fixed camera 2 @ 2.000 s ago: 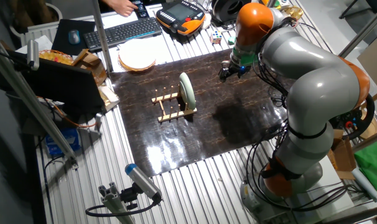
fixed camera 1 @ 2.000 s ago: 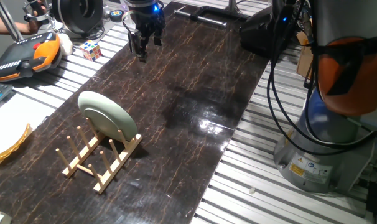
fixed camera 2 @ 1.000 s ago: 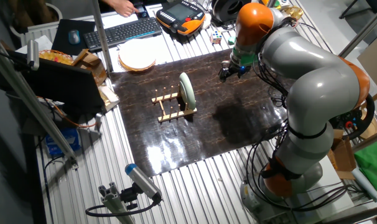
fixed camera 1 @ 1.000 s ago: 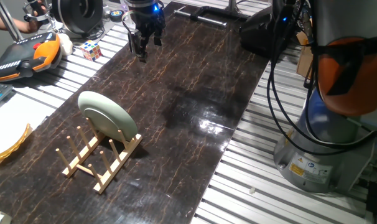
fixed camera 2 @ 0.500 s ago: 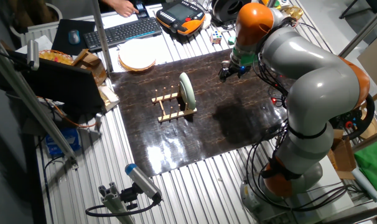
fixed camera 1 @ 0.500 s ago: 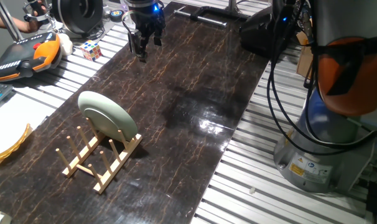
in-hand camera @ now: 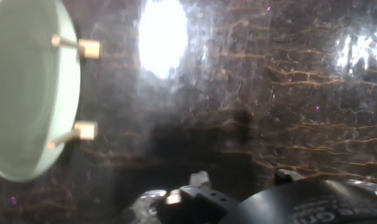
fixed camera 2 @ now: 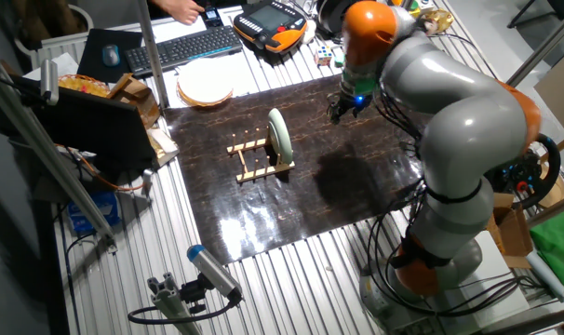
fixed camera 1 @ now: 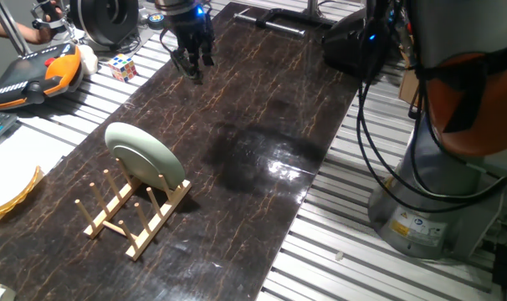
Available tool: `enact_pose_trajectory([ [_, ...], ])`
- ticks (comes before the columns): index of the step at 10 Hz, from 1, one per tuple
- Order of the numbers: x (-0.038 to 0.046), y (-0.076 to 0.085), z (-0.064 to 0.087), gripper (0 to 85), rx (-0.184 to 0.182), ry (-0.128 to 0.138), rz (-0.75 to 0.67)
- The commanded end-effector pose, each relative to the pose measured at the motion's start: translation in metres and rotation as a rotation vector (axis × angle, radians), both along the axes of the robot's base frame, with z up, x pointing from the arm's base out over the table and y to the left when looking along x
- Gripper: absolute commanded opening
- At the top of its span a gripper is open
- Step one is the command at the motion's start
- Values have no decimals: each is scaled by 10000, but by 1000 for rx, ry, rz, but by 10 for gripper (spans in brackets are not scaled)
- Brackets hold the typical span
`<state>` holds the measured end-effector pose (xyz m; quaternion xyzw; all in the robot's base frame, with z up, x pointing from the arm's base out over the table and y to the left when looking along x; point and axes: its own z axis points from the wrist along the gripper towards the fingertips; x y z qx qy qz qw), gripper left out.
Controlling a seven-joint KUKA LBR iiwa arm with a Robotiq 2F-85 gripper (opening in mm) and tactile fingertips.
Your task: Take the dish off the dish rack
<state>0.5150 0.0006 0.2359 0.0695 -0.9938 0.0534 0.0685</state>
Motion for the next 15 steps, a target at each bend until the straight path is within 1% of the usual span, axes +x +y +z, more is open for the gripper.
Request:
enact_pose_trajectory([
  [1,0,1,-1,7,-19,143,2],
  [6,0,-1,0,7,-20,134,-18],
  [15,1,-1,1,7,-19,140,-19],
])
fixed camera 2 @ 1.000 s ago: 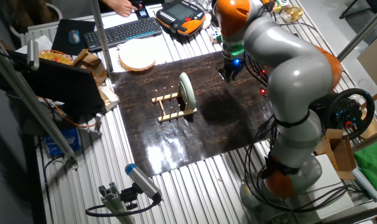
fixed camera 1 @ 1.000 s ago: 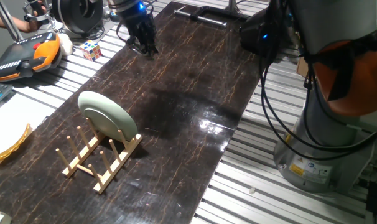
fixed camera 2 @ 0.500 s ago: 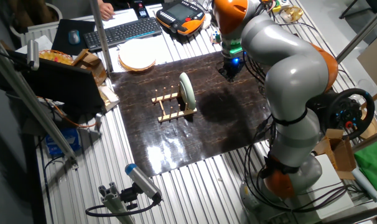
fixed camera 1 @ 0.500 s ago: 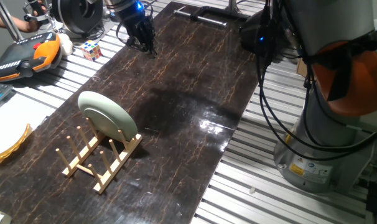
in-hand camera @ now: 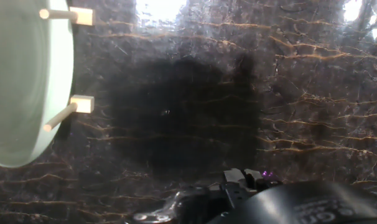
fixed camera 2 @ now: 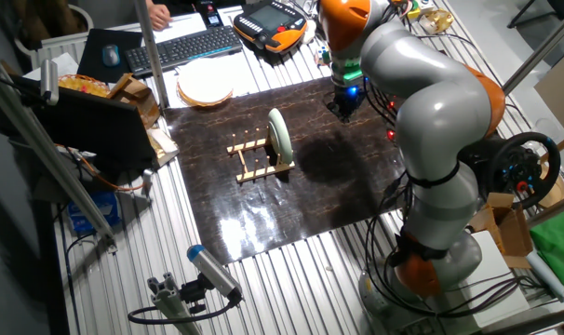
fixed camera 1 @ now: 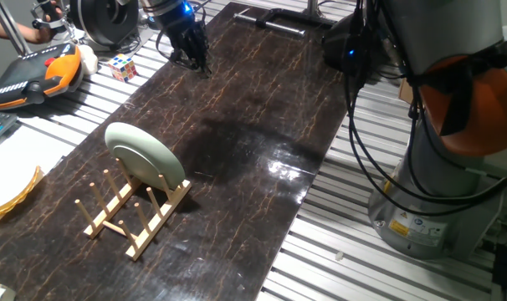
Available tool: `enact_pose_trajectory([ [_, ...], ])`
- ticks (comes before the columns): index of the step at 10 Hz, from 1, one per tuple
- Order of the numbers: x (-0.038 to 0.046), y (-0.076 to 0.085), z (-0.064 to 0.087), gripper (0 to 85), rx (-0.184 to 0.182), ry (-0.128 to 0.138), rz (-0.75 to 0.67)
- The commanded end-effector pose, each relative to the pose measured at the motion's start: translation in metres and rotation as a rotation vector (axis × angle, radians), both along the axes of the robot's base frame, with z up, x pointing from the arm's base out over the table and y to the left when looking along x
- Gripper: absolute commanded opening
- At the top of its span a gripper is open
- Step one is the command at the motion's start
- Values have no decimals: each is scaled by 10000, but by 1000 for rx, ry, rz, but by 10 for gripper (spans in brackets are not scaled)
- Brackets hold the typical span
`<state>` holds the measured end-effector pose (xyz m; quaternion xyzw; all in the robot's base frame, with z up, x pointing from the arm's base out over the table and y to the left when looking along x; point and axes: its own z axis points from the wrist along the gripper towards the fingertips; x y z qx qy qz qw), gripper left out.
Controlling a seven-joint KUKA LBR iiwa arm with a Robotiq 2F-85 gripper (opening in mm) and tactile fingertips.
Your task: Take the dish off the dish rack
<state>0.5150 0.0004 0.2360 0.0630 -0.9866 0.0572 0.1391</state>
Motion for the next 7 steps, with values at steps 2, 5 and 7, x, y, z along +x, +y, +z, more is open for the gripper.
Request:
enact_pose_trajectory([
  [2,0,1,0,7,0,2,6],
  [5,1,0,0,7,-4,2,-9],
  [7,1,0,0,7,-11,-7,-62],
])
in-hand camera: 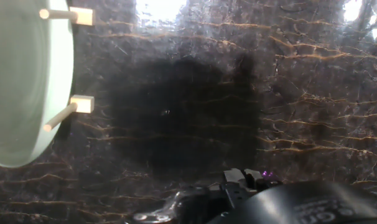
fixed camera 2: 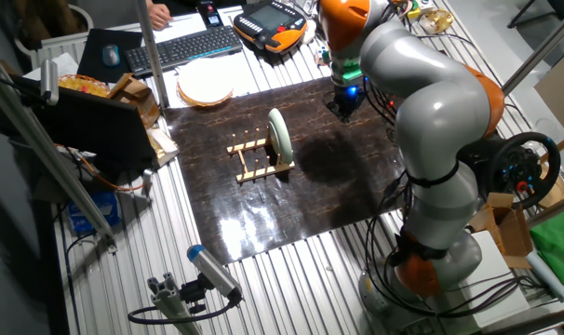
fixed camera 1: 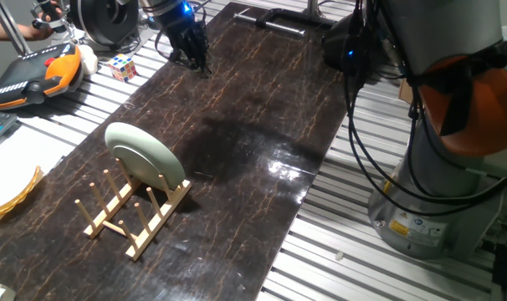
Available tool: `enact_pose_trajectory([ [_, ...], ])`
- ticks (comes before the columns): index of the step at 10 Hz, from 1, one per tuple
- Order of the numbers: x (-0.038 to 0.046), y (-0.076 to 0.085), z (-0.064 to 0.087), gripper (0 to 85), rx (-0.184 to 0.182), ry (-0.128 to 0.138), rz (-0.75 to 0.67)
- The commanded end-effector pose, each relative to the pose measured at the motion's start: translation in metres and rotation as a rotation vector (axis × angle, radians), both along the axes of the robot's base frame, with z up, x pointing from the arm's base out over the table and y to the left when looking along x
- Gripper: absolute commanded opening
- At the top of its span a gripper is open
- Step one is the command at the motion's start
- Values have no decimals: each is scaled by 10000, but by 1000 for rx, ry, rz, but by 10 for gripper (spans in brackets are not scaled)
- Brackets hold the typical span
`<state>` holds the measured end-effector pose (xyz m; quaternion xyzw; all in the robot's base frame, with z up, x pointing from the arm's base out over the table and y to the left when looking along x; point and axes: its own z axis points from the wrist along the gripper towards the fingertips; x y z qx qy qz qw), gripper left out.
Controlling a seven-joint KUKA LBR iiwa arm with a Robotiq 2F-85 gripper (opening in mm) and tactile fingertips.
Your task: Take the dish off the dish rack
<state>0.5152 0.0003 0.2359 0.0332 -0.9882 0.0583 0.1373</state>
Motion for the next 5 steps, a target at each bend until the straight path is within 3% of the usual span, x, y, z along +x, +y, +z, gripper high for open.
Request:
enact_pose_trajectory([
  [1,-1,1,1,7,29,-12,-57],
  [2,-1,1,1,7,90,5,-105],
  [3,-1,1,1,7,123,26,-129],
  [4,-1,1,1,7,156,34,-136],
  [5,-1,1,1,7,196,25,-153],
])
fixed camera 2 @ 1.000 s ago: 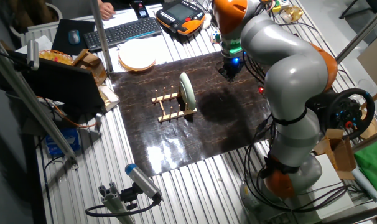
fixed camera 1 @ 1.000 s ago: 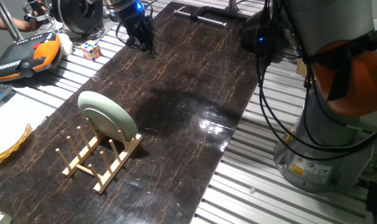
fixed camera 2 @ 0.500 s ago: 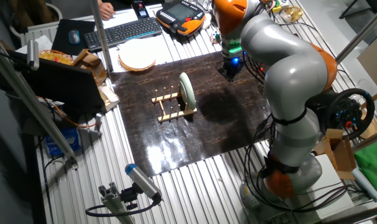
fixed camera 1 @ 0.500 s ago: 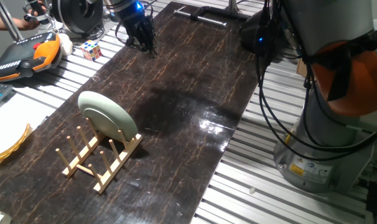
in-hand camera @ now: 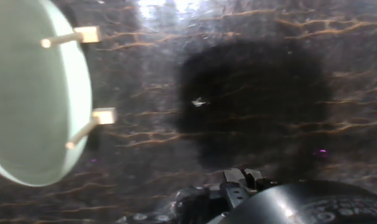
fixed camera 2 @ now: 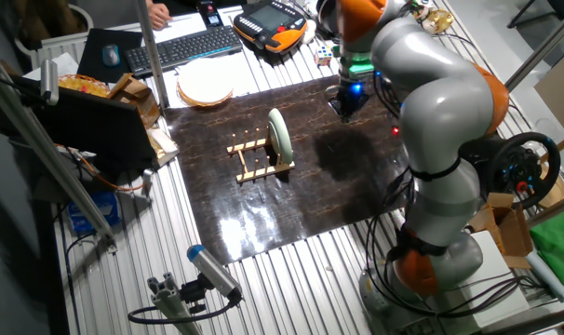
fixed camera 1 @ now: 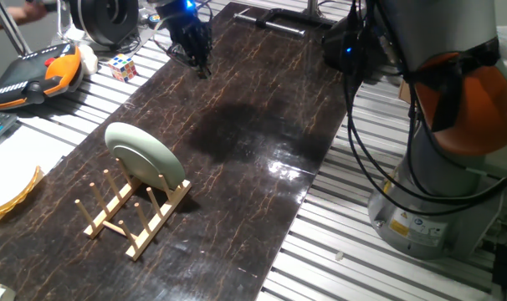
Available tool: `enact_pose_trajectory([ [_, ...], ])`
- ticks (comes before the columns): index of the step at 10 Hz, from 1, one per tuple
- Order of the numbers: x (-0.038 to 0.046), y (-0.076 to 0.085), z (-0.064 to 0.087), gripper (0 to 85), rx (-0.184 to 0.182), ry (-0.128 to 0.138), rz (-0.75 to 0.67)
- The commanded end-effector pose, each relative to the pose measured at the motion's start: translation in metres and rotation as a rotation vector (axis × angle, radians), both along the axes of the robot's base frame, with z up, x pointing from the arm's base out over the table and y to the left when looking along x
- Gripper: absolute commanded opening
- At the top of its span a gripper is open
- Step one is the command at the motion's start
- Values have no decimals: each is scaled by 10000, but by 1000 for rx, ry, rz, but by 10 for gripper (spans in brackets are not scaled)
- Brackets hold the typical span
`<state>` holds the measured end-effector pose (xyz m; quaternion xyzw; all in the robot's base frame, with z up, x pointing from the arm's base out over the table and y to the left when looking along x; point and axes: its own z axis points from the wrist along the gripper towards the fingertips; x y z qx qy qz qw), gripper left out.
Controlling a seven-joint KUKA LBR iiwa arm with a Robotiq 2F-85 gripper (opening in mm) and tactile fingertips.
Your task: Take the dish off the dish rack
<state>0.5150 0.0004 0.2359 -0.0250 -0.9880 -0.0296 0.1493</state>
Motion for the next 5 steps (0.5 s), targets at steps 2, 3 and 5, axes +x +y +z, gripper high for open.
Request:
enact_pose_trajectory([
  [2,1,0,2,7,74,-8,-28],
  [3,1,0,2,7,79,-8,-51],
  [5,18,28,10,7,119,-2,-104],
])
